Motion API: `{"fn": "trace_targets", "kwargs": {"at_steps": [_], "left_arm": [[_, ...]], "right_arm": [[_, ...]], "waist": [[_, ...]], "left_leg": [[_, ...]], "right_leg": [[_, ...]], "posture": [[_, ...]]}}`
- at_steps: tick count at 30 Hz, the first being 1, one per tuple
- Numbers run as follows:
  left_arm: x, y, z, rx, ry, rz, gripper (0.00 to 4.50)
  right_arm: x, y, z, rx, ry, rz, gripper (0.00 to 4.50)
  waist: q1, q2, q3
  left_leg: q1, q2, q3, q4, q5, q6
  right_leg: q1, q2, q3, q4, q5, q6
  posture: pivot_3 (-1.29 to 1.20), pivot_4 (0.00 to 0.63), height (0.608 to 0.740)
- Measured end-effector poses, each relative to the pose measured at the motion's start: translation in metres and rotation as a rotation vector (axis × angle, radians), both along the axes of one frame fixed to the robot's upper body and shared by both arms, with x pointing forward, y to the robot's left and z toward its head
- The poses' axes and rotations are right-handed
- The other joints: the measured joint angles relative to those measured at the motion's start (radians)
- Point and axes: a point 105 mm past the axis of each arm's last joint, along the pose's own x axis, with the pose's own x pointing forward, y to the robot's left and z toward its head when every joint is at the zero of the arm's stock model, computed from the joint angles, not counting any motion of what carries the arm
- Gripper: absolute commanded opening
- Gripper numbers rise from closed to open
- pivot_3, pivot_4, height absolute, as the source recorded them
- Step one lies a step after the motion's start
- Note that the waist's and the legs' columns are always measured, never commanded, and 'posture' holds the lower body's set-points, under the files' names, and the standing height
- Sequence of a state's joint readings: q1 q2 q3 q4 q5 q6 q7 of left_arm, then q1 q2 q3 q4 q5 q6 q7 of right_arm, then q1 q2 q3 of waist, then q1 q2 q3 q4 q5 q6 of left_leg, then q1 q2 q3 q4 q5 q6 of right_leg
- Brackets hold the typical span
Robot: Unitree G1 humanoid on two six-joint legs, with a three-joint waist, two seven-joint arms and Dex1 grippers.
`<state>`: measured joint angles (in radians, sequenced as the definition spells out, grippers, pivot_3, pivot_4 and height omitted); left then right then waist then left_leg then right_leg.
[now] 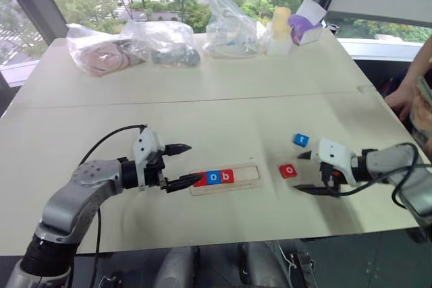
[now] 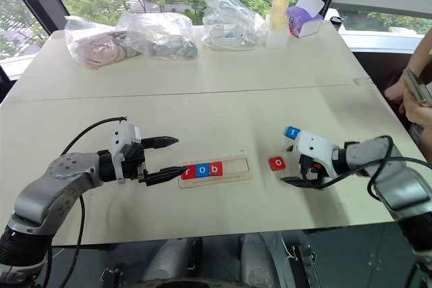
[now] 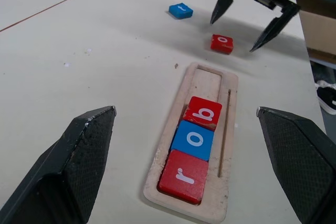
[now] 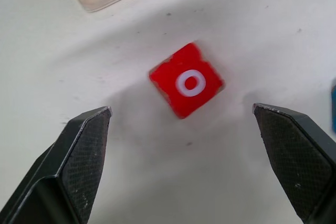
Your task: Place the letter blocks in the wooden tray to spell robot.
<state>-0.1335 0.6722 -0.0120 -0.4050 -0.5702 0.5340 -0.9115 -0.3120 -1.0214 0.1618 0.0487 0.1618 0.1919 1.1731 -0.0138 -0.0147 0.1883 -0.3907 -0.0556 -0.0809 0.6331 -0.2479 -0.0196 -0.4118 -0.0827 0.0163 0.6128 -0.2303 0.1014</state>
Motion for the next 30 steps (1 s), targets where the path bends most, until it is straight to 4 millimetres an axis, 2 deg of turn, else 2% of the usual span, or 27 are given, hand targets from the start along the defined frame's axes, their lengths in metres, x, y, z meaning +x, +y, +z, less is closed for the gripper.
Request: {"fn": "trace_targets", "kwargs": {"at_steps": [5, 15, 18, 21, 23, 30], "left_arm": [[-0.001, 0.0, 0.001, -0.004, -0.001, 0.008, 4.5], [-0.001, 0.004, 0.003, 0.001, -0.011, 0.038, 4.5], [-0.002, 0.004, 0.003, 0.004, -0.005, 0.04, 4.5], [-0.001, 0.005, 0.003, 0.004, -0.005, 0.043, 4.5], [-0.001, 0.005, 0.003, 0.004, -0.006, 0.044, 4.5], [-0.001, 0.005, 0.004, 0.004, -0.008, 0.048, 4.5]], "right_arm": [[0.015, 0.006, -0.003, 0.023, -0.018, 0.128, 4.46], [0.01, 0.015, -0.009, 0.054, 0.023, 0.237, 4.46], [0.009, 0.017, -0.011, 0.061, 0.037, 0.252, 3.6], [0.007, 0.021, -0.014, 0.061, 0.049, 0.287, 2.02], [0.008, 0.023, -0.015, 0.062, 0.049, 0.294, 1.13], [0.011, 0.026, -0.013, 0.067, 0.062, 0.266, 1.14]], "waist": [[-0.001, 0.0, 0.0], [0.002, 0.0, 0.0], [0.001, 0.0, 0.0], [-0.001, 0.0, 0.0], [-0.002, -0.001, -0.001], [-0.001, -0.001, -0.001]], "left_leg": [[0.001, 0.0, -0.001, 0.0, 0.0, 0.0], [0.001, 0.0, -0.002, 0.0, 0.0, 0.0], [0.001, 0.0, -0.002, 0.0, 0.0, 0.0], [0.002, 0.0, -0.002, 0.0, 0.0, -0.001], [0.005, 0.0, -0.001, 0.0, 0.0, -0.001], [0.007, 0.0, -0.001, 0.0, 0.0, -0.001]], "right_leg": [[0.0, 0.001, 0.0, 0.001, 0.001, 0.002], [0.001, 0.001, 0.0, 0.001, 0.0, 0.0], [0.001, 0.001, 0.0, 0.001, 0.001, 0.001], [0.001, 0.001, 0.0, 0.001, 0.001, 0.0], [0.004, 0.001, 0.0, 0.001, 0.001, -0.001], [0.006, 0.001, 0.001, 0.002, 0.001, -0.002]], "posture": [[0.0, 0.15, 0.74], [0.0, 0.15, 0.74], [0.0, 0.15, 0.74], [0.0, 0.15, 0.74], [0.0, 0.15, 0.74], [0.0, 0.15, 0.74]]}}
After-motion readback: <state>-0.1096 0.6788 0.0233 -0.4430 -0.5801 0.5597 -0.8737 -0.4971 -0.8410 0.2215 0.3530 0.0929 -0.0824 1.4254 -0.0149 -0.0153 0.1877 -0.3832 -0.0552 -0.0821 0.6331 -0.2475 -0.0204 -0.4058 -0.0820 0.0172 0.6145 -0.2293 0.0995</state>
